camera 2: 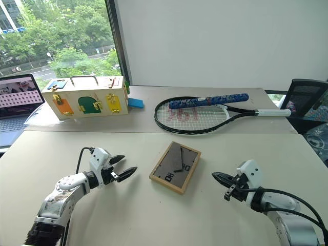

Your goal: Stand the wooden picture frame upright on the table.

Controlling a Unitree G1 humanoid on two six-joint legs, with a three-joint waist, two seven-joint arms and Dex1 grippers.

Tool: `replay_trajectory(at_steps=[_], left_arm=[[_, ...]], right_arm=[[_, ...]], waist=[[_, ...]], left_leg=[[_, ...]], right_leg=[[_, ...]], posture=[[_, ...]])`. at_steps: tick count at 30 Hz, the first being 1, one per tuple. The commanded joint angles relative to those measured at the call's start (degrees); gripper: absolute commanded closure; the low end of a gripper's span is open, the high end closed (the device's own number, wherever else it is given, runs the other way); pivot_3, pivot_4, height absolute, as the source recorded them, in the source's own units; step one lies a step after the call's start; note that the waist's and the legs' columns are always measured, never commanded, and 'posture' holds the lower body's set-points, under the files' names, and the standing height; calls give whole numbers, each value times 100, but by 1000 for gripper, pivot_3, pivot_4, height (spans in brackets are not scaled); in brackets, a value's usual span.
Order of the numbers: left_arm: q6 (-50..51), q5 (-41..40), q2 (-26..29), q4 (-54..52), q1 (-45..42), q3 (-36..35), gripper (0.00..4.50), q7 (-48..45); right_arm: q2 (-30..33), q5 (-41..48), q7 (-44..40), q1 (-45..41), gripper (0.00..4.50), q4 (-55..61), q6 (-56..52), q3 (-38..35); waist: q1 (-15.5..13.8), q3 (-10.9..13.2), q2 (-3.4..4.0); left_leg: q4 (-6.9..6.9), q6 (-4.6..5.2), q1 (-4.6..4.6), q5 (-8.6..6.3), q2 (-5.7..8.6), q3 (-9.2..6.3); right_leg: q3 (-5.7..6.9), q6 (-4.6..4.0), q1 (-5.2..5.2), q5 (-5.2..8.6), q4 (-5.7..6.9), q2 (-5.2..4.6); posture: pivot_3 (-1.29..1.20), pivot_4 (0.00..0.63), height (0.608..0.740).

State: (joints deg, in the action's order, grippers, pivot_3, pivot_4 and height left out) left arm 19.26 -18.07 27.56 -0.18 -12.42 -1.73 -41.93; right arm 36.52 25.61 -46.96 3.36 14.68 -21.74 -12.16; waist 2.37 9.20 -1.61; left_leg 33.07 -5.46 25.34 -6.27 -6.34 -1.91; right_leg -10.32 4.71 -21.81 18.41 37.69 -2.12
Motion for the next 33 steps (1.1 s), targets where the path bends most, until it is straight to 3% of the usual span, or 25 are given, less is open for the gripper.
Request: replay_trajectory(at_steps=[1,8,11,14,21,28,33], left_arm=[[-19,-119,134,-129,-62,-164,0,-130],[874,-925,740,-250,-918,-483,0,-841],[1006,-971,947,-132,-1242,-342,749,-1169],[862,-832,953,0,-1434,-223,1896,-1261],[227,69,298,1134,-2283,665,4443,-1099],[-62,697,-176,1516,-2374,1464,4443,-1306],[511,286,-73,695,-2042,1391,4443,-1724]], right_arm=[[163,124,55,-102,4453,290,-167,-168],[989,938,-60,-766,4453,960,-1387,-525],[1210,1246,-76,-838,4500,1191,-1800,-541],[1331,1204,-76,-762,4500,1319,-1893,-460],[1344,170,229,-928,4500,974,-1429,380],[1231,-952,128,-1785,4500,-319,-761,1507],[654,-1469,-2,-2491,4500,-1300,-102,2102]], waist=[[0,0,0],[9,2,0],[-13,2,-1],[-23,2,-1],[-33,5,-5],[30,6,-7],[15,6,-5]], left_leg=[[0,0,0,0,0,0],[1,1,17,14,0,-1],[0,0,19,14,2,-1],[-3,1,25,13,7,-2],[18,2,26,14,10,-6],[20,3,44,14,12,-7],[16,4,47,14,14,-9]], right_leg=[[0,0,0,0,0,0],[0,1,-30,1,30,1],[0,1,-26,2,25,0],[0,-8,-29,-3,22,-4],[2,-2,-27,-2,28,-5],[1,-8,-42,-11,33,-6],[2,-12,-43,-13,34,-6]], posture=[[0,150,740],[0,150,740],[0,150,740],[0,150,740],[0,150,740],[0,150,740],[0,150,740]])
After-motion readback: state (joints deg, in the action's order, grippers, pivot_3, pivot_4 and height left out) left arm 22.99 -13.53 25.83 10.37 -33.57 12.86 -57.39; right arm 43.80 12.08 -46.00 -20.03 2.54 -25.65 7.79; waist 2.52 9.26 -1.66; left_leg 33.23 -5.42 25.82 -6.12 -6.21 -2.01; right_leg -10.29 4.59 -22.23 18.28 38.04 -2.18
